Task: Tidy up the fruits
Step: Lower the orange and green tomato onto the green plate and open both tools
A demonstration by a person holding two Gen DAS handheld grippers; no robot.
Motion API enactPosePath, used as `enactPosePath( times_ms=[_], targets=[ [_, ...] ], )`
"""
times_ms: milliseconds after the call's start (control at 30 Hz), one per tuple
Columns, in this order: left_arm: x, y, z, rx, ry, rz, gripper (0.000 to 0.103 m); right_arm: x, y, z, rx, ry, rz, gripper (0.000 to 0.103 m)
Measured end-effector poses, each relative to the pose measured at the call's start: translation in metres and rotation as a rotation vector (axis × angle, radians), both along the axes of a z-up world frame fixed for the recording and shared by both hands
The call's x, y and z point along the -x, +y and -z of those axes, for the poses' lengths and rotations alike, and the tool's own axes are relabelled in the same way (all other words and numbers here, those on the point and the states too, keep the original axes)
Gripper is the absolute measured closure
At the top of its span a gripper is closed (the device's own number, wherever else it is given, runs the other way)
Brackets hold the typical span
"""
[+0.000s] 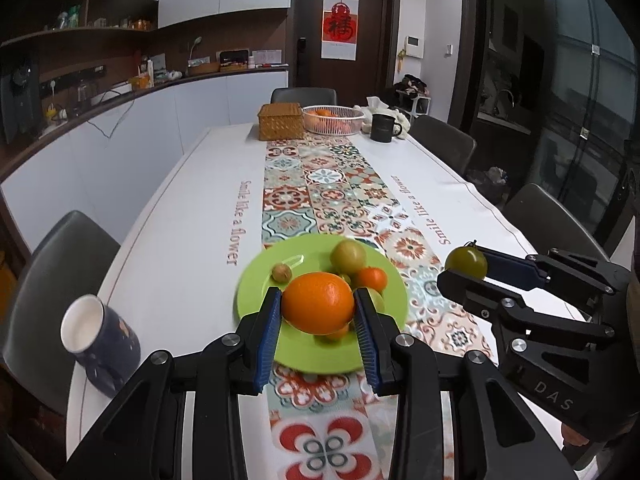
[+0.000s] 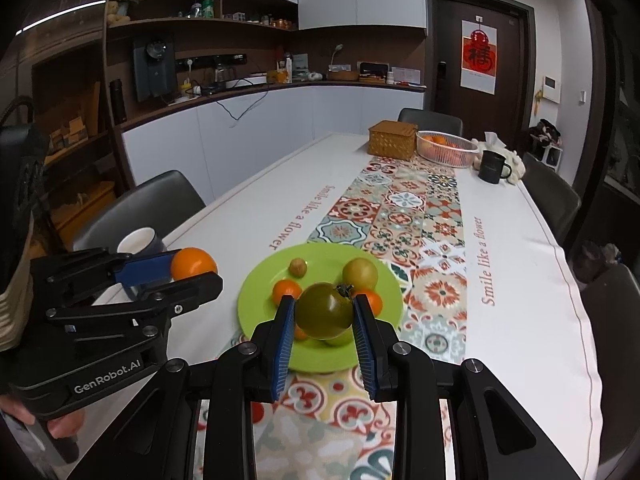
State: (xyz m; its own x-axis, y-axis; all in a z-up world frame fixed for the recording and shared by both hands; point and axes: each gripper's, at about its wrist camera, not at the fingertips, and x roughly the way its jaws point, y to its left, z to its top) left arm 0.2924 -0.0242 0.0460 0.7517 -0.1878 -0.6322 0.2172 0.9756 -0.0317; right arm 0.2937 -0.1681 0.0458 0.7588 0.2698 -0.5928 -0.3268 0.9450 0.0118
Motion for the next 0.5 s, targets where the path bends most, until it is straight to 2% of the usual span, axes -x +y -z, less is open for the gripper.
enactPosePath(
  times_ms=[200,500],
  targets=[
    [-0.036,0.003,0.008,-0.022,0.017,-0.009,0.067,-0.031,0.003,0.007,-0.001,0.022,-0.004,0.073],
    [-0.097,0.003,0.04,-0.001,0.093,0.038,0.067,-0.078,0.011,0.03,0.024,0.074,-0.031,0.073]
  ],
)
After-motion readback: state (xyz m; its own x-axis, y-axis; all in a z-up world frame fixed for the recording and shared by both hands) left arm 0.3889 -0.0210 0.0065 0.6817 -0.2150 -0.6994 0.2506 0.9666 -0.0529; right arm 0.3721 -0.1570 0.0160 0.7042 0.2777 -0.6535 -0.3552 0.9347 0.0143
